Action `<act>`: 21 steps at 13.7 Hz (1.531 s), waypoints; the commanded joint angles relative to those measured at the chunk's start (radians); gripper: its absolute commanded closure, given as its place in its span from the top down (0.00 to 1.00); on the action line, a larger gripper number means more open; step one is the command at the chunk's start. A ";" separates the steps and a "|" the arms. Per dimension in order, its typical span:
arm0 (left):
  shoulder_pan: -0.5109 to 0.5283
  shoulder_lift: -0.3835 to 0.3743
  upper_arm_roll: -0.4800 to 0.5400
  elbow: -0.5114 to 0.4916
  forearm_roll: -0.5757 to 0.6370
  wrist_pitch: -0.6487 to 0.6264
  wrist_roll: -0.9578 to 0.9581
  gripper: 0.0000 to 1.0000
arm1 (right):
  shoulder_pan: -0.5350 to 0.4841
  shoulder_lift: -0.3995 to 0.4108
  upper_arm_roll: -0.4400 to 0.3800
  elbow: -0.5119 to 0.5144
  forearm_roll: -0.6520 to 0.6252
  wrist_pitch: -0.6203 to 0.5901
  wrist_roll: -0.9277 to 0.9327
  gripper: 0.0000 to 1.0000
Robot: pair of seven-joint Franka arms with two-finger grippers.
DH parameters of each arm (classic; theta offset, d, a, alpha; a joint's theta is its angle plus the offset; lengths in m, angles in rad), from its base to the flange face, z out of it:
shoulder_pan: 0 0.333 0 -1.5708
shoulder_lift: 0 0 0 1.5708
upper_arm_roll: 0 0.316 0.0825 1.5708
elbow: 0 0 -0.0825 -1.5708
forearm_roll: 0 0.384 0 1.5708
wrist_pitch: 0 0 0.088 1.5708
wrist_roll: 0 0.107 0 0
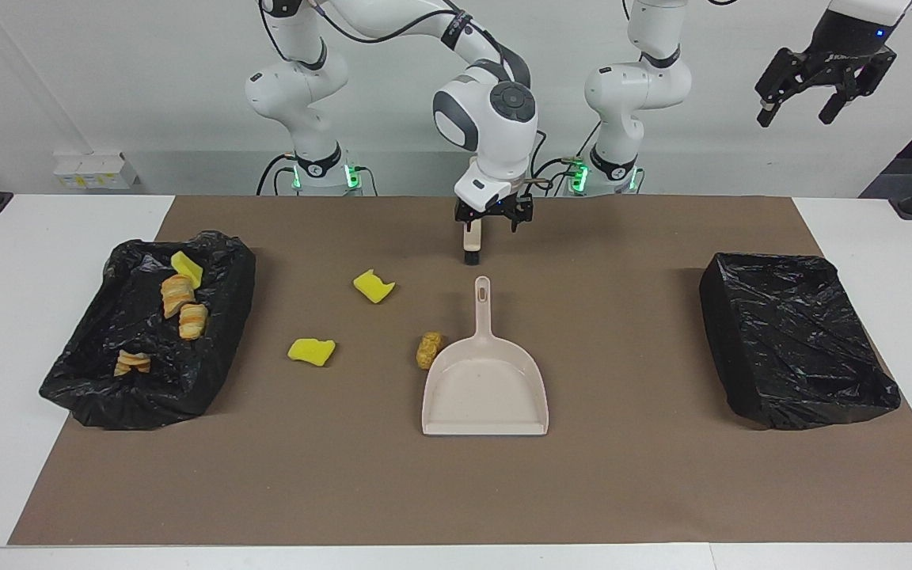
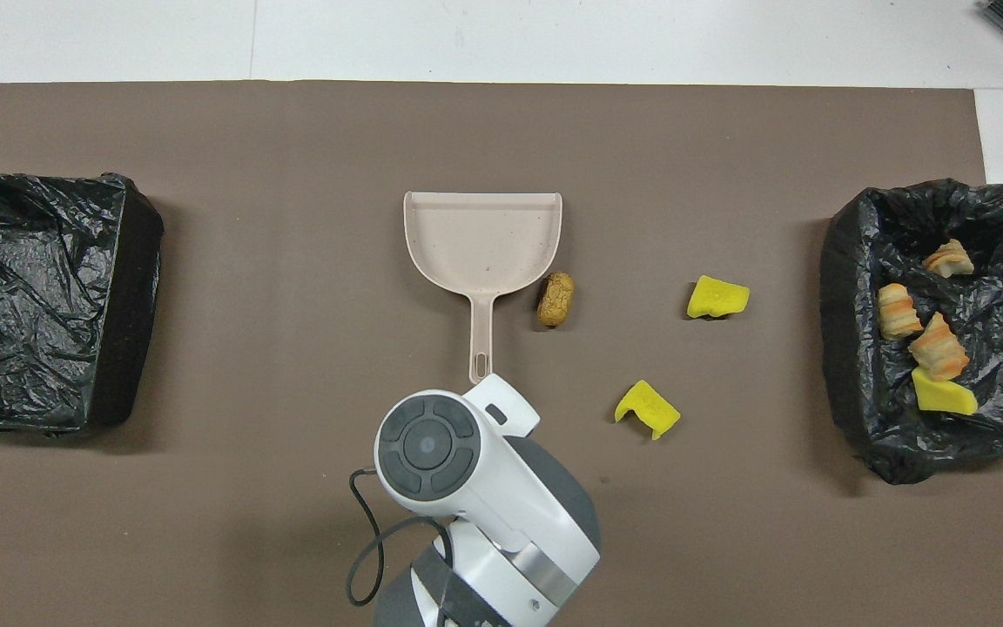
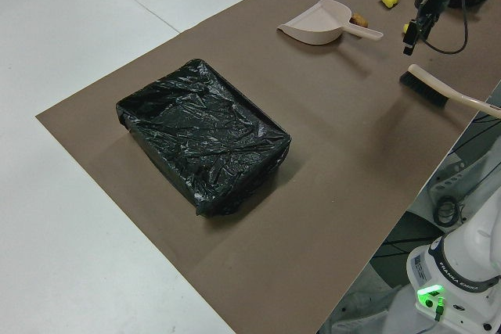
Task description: Sweep and dump trash in bin
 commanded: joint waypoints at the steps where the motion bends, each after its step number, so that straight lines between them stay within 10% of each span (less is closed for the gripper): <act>1: 0.004 -0.025 -0.001 -0.027 0.011 -0.004 -0.007 1.00 | 0.054 -0.146 0.000 -0.244 0.034 0.155 0.089 1.00; 6: 0.004 -0.025 -0.001 -0.027 0.011 -0.004 -0.007 1.00 | 0.112 -0.256 0.003 -0.425 0.074 0.191 0.141 0.99; 12: 0.004 -0.025 -0.001 -0.027 0.011 -0.005 -0.007 1.00 | 0.160 -0.249 0.004 -0.474 0.199 0.228 0.177 0.71; 21: -0.010 -0.025 -0.004 -0.027 0.011 -0.005 -0.007 1.00 | 0.174 -0.243 0.006 -0.482 0.264 0.213 0.143 0.65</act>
